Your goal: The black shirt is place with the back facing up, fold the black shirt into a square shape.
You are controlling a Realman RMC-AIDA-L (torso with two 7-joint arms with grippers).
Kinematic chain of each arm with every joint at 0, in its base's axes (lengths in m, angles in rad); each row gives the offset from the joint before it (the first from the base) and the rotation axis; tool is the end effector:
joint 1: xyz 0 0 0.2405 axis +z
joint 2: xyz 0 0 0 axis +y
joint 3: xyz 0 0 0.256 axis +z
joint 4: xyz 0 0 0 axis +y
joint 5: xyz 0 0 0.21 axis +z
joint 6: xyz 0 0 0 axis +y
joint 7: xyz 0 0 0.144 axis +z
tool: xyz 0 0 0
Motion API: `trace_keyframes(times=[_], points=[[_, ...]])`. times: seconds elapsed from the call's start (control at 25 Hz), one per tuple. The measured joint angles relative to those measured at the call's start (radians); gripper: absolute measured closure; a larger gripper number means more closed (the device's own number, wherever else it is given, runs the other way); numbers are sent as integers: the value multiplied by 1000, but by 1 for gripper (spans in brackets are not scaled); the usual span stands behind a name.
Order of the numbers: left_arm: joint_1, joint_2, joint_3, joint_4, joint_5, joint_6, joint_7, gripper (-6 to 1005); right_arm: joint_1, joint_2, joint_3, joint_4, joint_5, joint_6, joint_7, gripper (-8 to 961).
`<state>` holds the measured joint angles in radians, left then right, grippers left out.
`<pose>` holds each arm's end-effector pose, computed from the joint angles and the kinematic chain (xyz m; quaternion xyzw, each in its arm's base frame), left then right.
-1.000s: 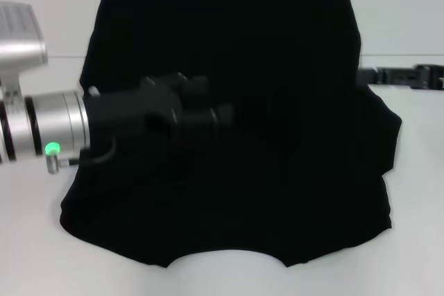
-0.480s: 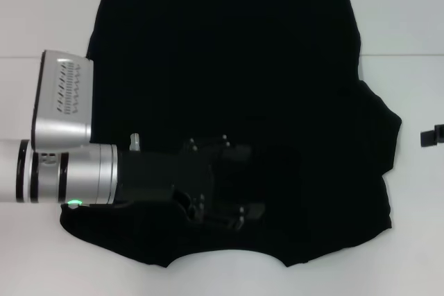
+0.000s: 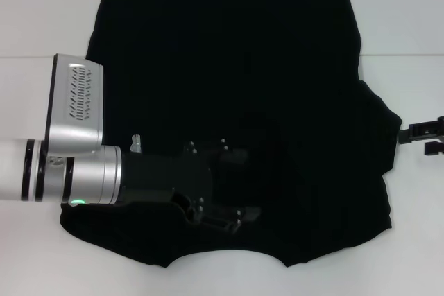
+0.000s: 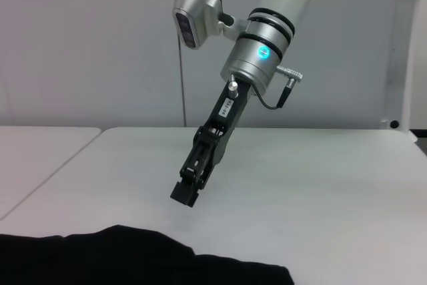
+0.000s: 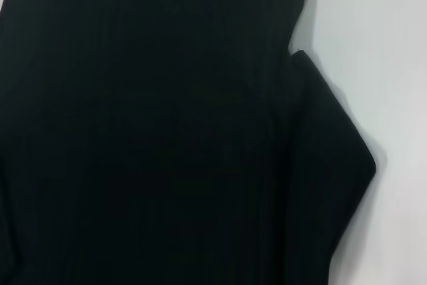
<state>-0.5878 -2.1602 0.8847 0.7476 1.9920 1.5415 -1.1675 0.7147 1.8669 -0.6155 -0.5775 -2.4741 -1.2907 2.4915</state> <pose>-0.2063 0.3328 -0.0419 -0.9746 -0.0210 -0.2079 0.0810 0.3133 0.3991 0.0755 -0.7268 0.6465 0.0794 0.2180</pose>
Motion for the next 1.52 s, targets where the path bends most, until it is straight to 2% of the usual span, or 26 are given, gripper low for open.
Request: trace_keyframes(times=[0.2,0.28,0.72,1.36,1.52], points=[[2,-1,0,-1,0,-16,-5,50,19,23,-36,34,0,95,0,74],[3,-1,0,-1,-1,-16,-5,49,24,31,-42,41,-1,126,0,250],[8,-1,-10,-1,-8,-18,-6,49,34,49,-68,86,-2,211,0,255],[9,0,-18,-1,-9,-17,-18,49,35,68,-93,113,0,280,-1,632],[9,0,-18,-1,-9,-18,-18,50,38,72,-93,113,2,282,-9,771]])
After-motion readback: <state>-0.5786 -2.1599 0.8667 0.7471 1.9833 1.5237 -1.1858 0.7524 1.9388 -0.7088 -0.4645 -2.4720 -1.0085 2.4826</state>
